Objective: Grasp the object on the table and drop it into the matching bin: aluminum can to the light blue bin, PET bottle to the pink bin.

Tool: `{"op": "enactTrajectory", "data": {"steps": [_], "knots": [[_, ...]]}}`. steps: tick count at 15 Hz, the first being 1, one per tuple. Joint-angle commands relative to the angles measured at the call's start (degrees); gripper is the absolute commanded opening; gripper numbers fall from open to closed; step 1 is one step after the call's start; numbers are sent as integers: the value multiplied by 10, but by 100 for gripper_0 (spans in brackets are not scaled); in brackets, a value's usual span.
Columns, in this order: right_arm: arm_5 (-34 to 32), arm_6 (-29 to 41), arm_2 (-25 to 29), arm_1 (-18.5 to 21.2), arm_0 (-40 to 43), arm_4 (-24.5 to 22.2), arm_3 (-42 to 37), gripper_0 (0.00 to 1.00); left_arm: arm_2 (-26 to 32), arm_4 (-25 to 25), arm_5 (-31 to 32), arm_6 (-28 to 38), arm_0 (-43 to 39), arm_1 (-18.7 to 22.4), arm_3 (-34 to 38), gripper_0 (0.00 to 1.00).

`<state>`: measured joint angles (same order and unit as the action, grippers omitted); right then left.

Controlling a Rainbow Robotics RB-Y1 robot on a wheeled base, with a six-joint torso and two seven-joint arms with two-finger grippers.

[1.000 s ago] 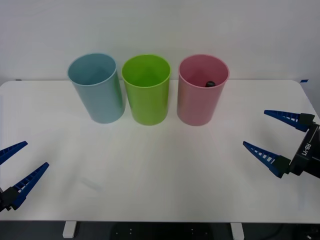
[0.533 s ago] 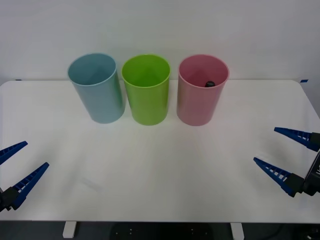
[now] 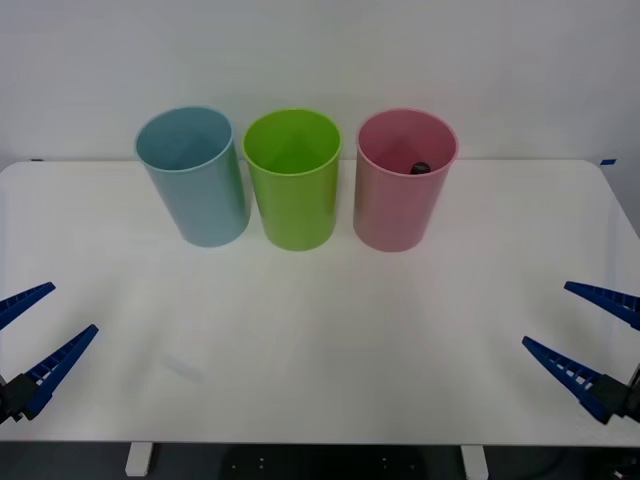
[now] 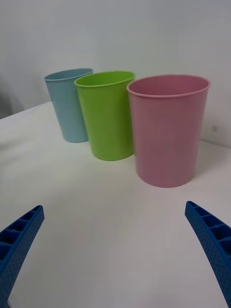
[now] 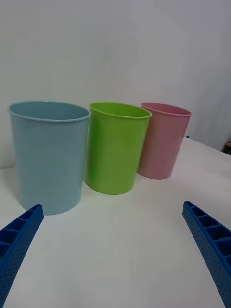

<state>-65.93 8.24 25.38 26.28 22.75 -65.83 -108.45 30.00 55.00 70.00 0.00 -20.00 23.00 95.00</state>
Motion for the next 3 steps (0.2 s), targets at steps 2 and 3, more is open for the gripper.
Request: {"op": "enactTrajectory", "data": {"steps": [2, 3], "knots": [[-1, 0, -5, 0, 2, -1, 1, 100, 0, 0, 0, 0, 0, 0, 0, 100], [-1, 0, -5, 0, 2, -1, 1, 100, 0, 0, 0, 0, 0, 0, 0, 100]]}}
